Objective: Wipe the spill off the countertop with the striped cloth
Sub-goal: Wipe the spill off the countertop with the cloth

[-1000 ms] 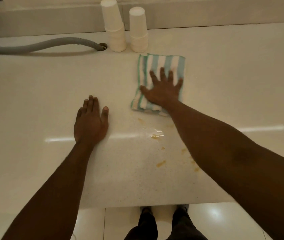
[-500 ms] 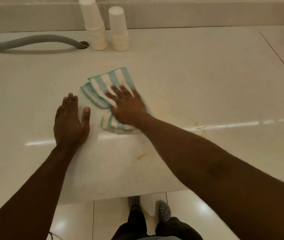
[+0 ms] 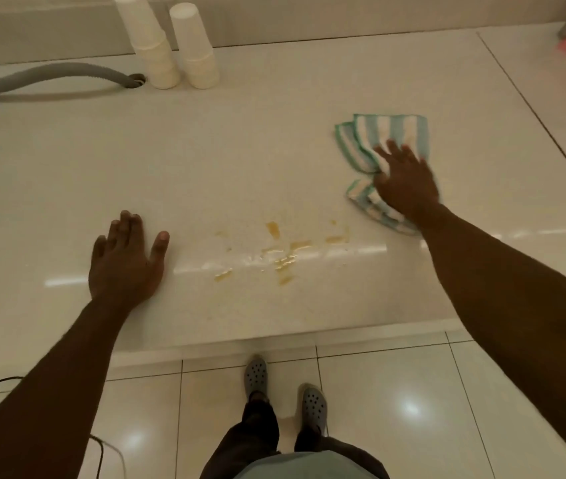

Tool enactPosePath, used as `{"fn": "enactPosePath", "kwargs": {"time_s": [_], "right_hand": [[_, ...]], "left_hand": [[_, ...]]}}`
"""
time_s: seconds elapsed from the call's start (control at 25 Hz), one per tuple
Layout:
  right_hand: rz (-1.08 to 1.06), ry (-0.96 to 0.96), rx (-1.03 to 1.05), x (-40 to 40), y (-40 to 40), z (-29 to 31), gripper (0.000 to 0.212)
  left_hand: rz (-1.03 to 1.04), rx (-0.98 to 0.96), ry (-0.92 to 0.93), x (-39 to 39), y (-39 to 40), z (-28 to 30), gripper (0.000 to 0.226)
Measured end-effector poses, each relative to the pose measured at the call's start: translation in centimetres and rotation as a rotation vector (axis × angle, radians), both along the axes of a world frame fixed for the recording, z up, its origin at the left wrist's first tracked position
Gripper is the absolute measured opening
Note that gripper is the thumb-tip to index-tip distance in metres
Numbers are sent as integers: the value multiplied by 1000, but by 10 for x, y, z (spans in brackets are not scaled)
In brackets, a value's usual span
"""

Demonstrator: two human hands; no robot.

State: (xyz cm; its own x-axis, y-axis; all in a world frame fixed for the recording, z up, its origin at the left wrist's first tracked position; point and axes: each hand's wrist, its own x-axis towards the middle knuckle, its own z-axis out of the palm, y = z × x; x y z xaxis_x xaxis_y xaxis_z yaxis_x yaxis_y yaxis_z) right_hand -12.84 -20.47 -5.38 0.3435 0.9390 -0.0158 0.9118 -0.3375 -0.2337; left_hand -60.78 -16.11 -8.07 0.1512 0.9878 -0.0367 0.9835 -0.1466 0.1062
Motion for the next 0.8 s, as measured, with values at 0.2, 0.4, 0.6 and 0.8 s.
{"fn": "enactPosePath", "kwargs": {"time_s": [0.2, 0.4, 0.6, 0.8], "right_hand": [[-275, 2, 69, 26, -81, -7, 55], [-342, 15, 31, -20, -79, -10, 58], [-187, 8, 1, -101, -11, -5, 59], [6, 74, -55, -203, 52, -3, 61]], "left_hand": [[47, -26, -47, 0, -11, 0, 94], [55, 1, -43, 4, -14, 2, 91], [58, 22, -53, 4, -14, 1, 88], [59, 17, -135, 4, -10, 2, 82]]}}
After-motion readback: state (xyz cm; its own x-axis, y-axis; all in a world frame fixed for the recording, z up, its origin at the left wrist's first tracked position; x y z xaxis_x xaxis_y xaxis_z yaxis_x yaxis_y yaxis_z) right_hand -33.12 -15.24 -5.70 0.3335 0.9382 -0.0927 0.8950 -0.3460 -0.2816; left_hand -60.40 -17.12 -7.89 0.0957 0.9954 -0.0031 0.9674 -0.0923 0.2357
